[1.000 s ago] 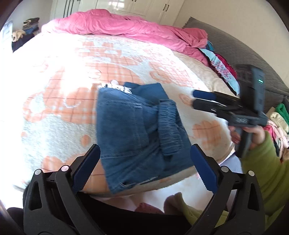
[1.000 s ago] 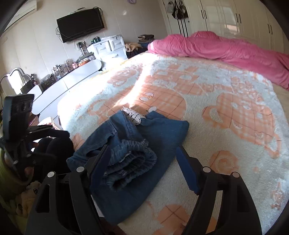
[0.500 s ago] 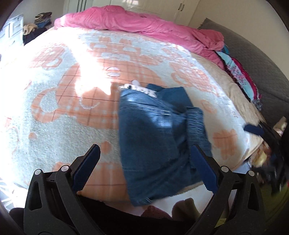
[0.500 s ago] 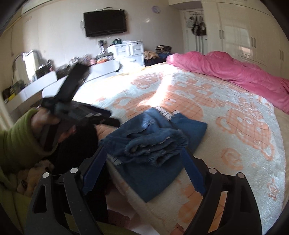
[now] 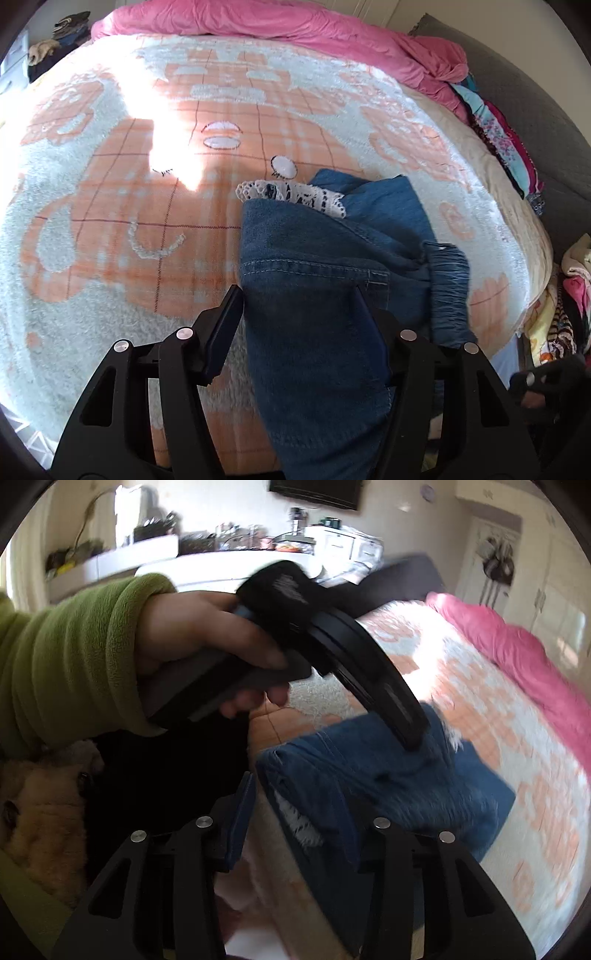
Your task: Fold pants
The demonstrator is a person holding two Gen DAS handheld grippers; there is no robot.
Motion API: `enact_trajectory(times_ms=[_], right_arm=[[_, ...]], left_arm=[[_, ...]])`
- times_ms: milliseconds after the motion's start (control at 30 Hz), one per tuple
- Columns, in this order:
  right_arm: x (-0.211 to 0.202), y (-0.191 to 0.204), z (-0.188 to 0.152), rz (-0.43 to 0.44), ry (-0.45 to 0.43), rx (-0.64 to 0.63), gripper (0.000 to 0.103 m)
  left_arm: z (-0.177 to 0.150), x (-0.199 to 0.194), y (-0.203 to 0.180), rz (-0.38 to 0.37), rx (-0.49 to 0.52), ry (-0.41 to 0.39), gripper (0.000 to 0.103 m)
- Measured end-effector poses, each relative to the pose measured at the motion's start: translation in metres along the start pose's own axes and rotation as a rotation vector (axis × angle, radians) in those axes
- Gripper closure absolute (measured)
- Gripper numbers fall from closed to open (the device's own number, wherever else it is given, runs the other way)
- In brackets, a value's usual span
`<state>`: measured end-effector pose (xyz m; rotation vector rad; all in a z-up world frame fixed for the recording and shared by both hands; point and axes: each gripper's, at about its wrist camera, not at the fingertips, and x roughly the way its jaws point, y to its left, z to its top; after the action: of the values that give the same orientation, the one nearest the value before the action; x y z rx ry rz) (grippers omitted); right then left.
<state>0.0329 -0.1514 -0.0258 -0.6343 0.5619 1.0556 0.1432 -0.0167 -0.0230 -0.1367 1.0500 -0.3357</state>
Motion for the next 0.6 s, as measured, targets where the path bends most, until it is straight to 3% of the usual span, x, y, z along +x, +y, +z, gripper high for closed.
enact_trajectory(times_ms=[100, 167, 233, 400, 500, 600], right_arm=[[0.025, 0.007, 0.003, -0.086, 0.039, -0.095, 0.063], [0.035, 0.004, 0.000, -0.008, 0.076, -0.074, 0.095], [0.032, 0.007, -0.004, 0.045, 0.106, -0.062, 0.097], [0.037, 0.006, -0.022, 0.060, 0.132, -0.003, 0.097], [0.035, 0.005, -0.022, 0.082, 0.113, 0.058, 0.093], [0.024, -0.001, -0.017, 0.119, 0.086, 0.122, 0.076]], left_arm=[[0.001, 0.008, 0.005, -0.010, -0.024, 0.005, 0.049], [0.000, 0.009, 0.008, -0.004, -0.031, 0.002, 0.045], [0.000, 0.009, 0.008, -0.002, -0.027, -0.001, 0.042], [-0.002, 0.011, 0.008, -0.005, -0.031, -0.028, 0.039], [-0.006, 0.000, 0.006, -0.001, -0.046, -0.083, 0.038], [-0.008, -0.016, -0.002, 0.023, -0.020, -0.124, 0.036]])
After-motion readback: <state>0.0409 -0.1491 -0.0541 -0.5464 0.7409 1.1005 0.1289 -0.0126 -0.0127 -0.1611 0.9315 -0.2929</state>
